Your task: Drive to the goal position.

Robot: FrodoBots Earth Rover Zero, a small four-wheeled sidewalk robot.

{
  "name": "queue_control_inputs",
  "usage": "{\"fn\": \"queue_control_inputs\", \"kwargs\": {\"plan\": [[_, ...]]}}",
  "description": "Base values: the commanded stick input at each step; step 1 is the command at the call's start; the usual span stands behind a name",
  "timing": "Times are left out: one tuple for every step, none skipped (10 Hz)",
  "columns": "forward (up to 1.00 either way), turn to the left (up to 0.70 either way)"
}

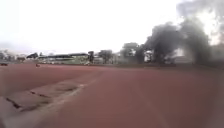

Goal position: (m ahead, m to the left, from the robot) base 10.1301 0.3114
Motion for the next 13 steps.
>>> {"fn": "queue_control_inputs", "kwargs": {"plan": [[0.70, -0.28], [0.70, -0.28], [0.70, -0.21], [0.70, -0.02], [0.70, 0.00], [0.70, 0.00], [0.70, 0.00], [0.70, 0.00], [0.70, 0.00], [0.70, 0.00], [0.70, 0.00], [0.70, 0.00], [0.70, 0.00]]}}
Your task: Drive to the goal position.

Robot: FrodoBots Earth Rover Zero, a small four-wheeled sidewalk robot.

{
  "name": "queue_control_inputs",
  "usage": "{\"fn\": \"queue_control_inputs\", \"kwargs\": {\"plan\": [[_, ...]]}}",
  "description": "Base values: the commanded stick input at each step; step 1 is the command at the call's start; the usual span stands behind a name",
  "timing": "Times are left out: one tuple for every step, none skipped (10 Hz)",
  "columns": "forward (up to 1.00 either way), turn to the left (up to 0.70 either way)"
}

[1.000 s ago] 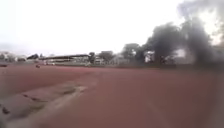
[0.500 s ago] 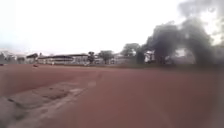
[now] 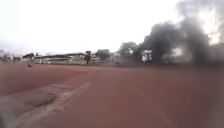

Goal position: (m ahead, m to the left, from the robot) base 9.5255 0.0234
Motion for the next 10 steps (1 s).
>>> {"fn": "queue_control_inputs", "kwargs": {"plan": [[0.70, 0.00], [0.70, 0.00], [0.70, 0.00], [0.70, 0.00], [0.70, 0.00], [0.70, 0.00], [0.70, 0.00], [0.70, -0.25], [0.70, -0.28], [0.70, -0.28]]}}
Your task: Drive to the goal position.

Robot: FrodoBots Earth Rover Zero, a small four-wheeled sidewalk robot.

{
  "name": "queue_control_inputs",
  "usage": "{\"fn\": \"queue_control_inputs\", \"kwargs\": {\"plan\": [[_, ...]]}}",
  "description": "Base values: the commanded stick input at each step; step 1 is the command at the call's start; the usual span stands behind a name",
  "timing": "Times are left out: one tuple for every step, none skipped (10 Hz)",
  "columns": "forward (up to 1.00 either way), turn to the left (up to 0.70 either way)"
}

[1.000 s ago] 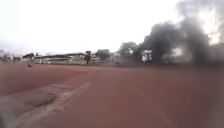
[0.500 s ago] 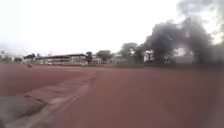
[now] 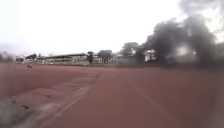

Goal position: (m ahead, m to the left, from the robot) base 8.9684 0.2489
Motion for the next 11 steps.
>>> {"fn": "queue_control_inputs", "kwargs": {"plan": [[0.70, -0.28], [0.70, -0.28], [0.70, -0.28], [0.70, -0.15], [0.70, 0.00], [0.70, 0.00], [0.70, 0.00], [0.70, 0.00], [0.70, 0.00], [0.70, 0.00], [0.70, 0.00]]}}
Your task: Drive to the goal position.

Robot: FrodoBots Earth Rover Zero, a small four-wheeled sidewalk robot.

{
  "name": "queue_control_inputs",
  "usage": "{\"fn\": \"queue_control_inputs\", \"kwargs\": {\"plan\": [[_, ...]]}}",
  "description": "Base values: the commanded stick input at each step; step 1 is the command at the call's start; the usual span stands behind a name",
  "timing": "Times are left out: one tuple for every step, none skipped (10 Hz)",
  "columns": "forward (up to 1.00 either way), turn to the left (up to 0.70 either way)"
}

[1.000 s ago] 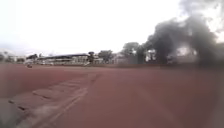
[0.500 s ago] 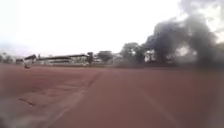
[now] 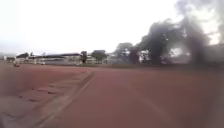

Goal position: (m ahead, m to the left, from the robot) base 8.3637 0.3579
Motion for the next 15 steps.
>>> {"fn": "queue_control_inputs", "kwargs": {"plan": [[0.70, -0.02], [0.70, -0.07], [0.70, -0.23], [0.70, -0.28], [0.70, -0.27], [0.70, -0.09], [0.70, 0.00], [0.70, 0.00], [0.70, 0.00], [0.70, 0.00], [0.70, 0.00], [0.70, 0.00], [0.70, 0.00], [0.70, 0.00], [0.70, 0.00]]}}
